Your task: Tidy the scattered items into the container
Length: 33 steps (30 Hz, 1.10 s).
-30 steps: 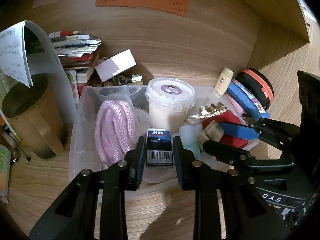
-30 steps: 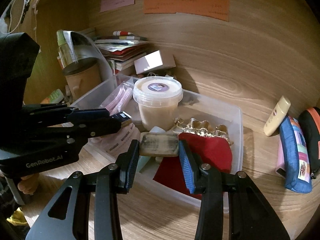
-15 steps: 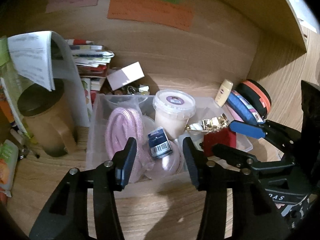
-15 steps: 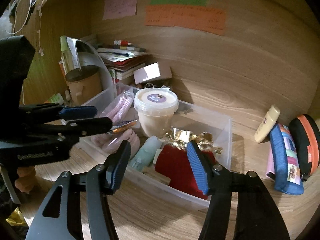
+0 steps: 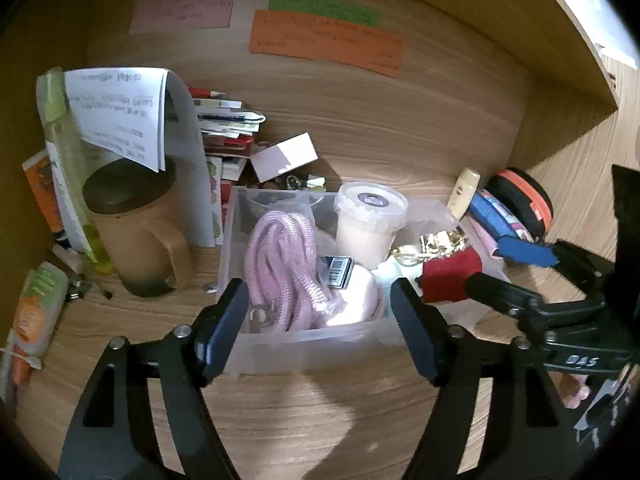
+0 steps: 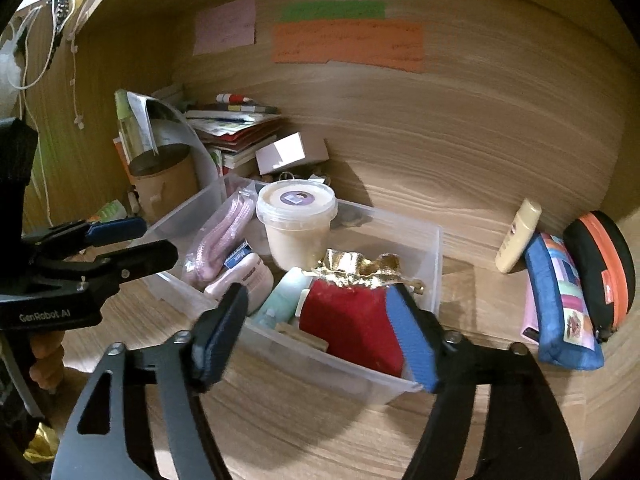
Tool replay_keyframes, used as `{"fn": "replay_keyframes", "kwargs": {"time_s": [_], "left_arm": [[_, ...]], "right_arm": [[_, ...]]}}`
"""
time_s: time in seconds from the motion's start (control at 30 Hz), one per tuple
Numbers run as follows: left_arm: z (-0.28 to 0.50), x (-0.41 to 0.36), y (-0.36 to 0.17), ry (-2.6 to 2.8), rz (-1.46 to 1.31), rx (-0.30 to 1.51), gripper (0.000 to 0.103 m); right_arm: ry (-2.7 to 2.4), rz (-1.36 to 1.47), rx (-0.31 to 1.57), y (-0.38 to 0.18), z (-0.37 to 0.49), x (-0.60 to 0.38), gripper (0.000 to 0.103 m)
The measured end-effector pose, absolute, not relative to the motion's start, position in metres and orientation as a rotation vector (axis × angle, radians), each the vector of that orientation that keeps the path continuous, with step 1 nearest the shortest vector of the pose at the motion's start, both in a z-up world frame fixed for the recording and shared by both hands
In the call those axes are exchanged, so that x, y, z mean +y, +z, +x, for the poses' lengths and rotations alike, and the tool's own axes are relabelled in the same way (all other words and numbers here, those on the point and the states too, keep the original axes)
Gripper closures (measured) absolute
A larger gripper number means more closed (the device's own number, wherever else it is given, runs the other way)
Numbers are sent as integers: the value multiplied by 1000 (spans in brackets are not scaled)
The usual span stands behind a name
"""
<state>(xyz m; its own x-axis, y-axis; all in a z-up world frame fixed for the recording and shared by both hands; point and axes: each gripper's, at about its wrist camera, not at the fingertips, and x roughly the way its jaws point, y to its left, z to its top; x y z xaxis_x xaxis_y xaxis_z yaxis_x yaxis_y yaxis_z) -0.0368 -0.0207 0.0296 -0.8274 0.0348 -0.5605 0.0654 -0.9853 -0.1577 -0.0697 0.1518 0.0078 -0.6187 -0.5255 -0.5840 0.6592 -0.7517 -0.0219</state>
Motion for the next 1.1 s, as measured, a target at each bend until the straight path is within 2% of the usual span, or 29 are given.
{"fn": "replay_keyframes", "kwargs": {"time_s": [0.1,0.27,0.33,0.43,0.53,0.83,1.1], "left_arm": [[-33,-20,30,-2960,911,261,20],[-29,-18,32,-2942,893,257,17],[-25,-16,33,-2931,865,243,6],[-17,-14,37,-2941,812,234,6],[-14,-9,39,-2930,799,189,6],[-7,4,38,-2906,789,110,6],[-1,9,36,-2900,769,116,5]], "right_arm": [[-2340,727,291,12,-64,158,22],[-2382,706,282,18,-53,167,17],[-2398,695,277,20,-48,170,15],[-2423,670,291,20,-40,176,13],[-2435,656,284,18,-32,181,5],[-2487,643,231,17,-22,191,5],[-2495,652,235,17,-22,196,5]]}}
